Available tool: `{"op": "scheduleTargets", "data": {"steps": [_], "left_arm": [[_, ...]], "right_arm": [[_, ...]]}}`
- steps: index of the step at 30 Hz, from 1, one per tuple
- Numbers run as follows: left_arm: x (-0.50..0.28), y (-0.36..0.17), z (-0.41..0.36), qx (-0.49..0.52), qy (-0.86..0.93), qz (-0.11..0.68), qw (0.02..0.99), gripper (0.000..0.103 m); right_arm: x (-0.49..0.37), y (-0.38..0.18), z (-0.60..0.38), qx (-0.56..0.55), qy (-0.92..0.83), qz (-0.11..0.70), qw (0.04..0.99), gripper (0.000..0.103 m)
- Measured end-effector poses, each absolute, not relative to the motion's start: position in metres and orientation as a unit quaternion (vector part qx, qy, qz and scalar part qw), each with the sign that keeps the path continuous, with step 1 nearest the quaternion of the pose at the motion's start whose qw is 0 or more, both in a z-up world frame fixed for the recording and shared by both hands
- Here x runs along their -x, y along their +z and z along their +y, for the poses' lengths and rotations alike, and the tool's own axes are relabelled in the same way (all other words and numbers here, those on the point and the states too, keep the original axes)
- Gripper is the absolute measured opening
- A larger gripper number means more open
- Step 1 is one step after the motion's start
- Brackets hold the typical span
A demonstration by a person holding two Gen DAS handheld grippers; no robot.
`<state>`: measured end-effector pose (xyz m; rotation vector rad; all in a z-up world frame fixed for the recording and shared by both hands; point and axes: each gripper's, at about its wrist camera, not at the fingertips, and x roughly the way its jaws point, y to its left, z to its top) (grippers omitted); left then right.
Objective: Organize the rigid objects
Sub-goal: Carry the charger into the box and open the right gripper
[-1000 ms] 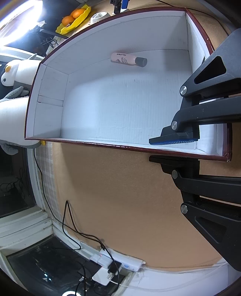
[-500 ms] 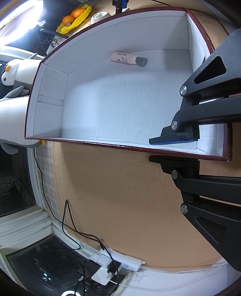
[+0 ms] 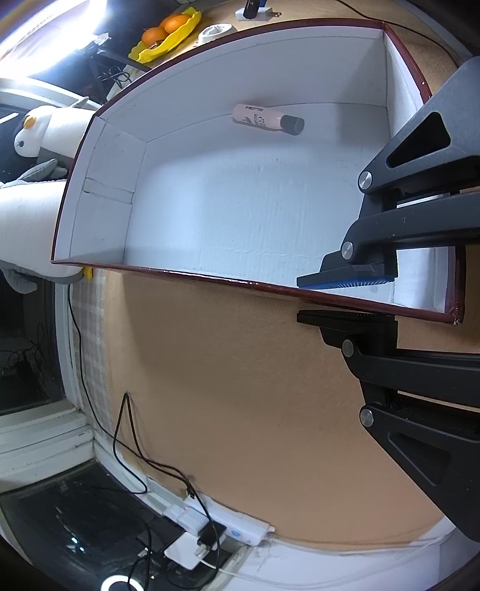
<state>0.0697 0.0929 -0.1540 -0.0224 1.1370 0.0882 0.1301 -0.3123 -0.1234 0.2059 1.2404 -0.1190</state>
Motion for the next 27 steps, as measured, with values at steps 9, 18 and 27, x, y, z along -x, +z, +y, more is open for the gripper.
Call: {"op": "scheduleTargets", "data": {"steps": [9,18,27], "left_arm": [[-0.068,-0.153,0.098,0.036,0.05,0.537,0.841,0.01],[-0.063,-0.15,0.097,0.046,0.054,0.533,0.843,0.01],[-0.062,-0.15,0.102,0.069,0.06,0.531,0.843,0.01]], "right_arm": [[-0.124,-0.073,-0.258,-0.073,0.025,0.54,0.838,0.033],[-0.113,-0.043,-0.183,-0.022,0.121,0.515,0.849,0.033],[-0.103,-0.036,-0.116,0.03,0.198,0.502,0.841,0.033]]}}
